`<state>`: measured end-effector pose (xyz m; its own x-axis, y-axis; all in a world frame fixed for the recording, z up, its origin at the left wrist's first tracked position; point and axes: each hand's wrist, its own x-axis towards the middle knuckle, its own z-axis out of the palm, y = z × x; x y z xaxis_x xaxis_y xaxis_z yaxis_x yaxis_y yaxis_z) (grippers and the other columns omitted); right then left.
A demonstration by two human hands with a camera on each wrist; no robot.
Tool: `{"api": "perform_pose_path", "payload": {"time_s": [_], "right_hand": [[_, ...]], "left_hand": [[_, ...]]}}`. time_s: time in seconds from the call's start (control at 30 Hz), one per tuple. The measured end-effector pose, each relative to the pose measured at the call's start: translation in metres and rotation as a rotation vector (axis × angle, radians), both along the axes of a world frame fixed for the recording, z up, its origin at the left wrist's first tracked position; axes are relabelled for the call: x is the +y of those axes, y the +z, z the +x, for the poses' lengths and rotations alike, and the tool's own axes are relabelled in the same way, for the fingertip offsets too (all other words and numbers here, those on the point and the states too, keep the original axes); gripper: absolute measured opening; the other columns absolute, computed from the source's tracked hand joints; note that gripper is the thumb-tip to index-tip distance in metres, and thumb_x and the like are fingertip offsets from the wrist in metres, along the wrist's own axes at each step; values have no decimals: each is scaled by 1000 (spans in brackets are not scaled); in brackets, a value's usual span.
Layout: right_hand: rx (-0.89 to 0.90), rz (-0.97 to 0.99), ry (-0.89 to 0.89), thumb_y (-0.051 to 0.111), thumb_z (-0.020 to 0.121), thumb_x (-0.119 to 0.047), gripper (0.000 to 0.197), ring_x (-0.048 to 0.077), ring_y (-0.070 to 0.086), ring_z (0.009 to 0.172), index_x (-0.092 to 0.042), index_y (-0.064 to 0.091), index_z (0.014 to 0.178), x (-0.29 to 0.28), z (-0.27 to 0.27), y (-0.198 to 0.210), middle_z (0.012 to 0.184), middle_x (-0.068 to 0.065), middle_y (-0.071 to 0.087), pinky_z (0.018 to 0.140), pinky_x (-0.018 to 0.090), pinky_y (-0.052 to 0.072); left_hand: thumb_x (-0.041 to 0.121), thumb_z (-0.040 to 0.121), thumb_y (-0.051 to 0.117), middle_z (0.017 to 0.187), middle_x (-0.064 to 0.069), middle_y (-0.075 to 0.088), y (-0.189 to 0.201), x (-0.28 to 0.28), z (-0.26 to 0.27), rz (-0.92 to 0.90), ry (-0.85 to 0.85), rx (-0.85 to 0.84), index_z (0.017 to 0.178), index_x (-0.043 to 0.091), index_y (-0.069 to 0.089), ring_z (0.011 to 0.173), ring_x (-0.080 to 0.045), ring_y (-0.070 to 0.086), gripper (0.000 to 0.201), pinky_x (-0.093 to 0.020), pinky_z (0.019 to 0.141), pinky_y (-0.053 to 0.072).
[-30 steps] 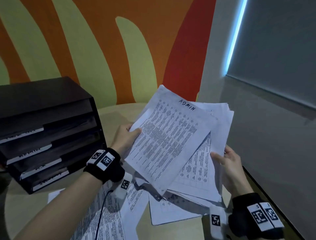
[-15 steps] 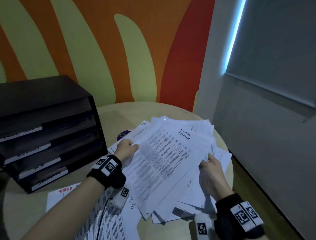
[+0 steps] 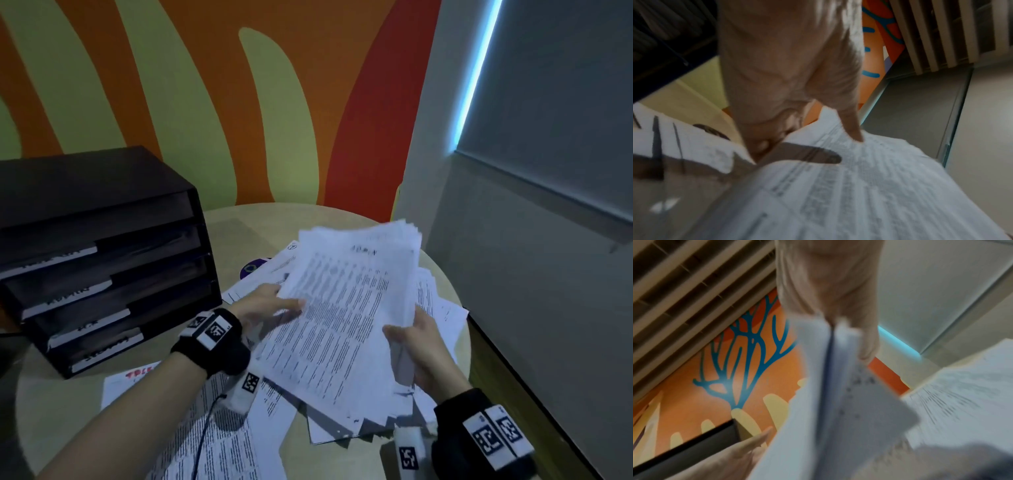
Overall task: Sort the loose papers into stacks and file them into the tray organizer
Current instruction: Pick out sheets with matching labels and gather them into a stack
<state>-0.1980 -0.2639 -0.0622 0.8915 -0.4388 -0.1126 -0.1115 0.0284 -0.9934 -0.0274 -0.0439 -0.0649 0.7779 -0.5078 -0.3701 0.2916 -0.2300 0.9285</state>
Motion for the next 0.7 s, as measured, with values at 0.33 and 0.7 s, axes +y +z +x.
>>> {"api": "perform_pose_path", "payload": {"time_s": [0.33, 0.7], "right_hand": [[-432, -114, 10, 59, 92, 0, 22, 9, 71, 92, -14, 64, 108, 29, 24, 73, 97, -10, 75, 76, 22, 55], [-521, -169, -41, 79, 77, -6, 53, 17, 68, 102, -15, 55, 123, 52, 37, 80, 112, 3, 70, 93, 41, 54]], "left_hand": [[10, 86, 66, 91, -2, 76, 94, 23, -8, -373, 149, -496, 108, -3, 65, 84, -15, 72, 25, -26, 72, 58], [19, 68, 84, 93, -3, 75, 83, 48, -19, -481, 248, -557, 100, 8, 69, 88, -20, 71, 36, -35, 80, 58]]}}
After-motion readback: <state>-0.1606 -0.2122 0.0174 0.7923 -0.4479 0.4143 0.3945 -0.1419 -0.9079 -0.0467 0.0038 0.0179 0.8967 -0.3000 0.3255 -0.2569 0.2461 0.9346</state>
